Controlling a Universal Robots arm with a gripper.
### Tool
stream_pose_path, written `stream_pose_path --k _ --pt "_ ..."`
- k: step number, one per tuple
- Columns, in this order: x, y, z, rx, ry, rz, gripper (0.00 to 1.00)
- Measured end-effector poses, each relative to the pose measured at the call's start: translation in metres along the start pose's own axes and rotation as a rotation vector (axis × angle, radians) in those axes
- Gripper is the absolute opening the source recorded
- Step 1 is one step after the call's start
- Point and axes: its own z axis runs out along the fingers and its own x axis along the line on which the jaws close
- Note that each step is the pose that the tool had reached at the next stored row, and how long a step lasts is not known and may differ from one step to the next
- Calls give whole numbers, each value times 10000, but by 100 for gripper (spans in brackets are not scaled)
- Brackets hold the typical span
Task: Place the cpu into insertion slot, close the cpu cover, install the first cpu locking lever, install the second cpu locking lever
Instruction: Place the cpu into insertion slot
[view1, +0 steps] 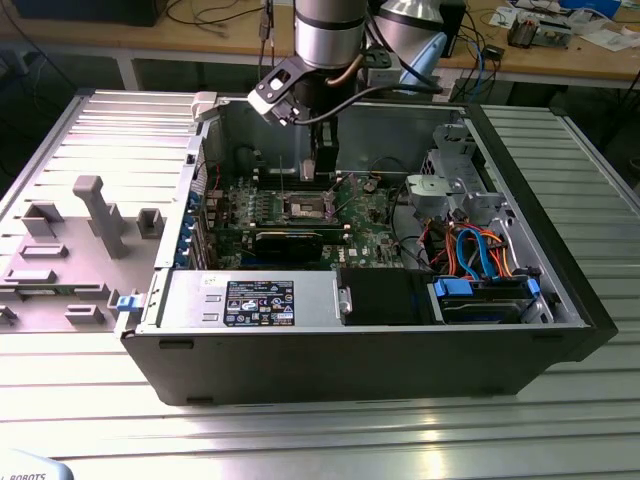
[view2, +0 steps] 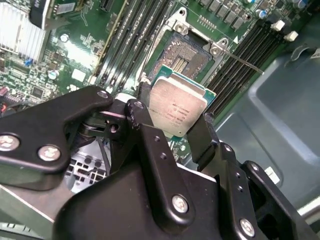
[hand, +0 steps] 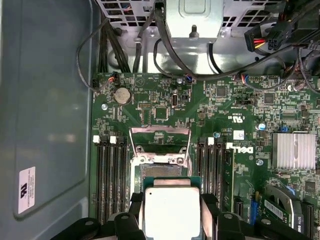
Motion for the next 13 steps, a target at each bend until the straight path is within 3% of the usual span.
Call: stream_pose_path --k 4,13 --pt "28 -59 111 1 6 -194 54" --pt "93 -68 310 2 5 -176 54"
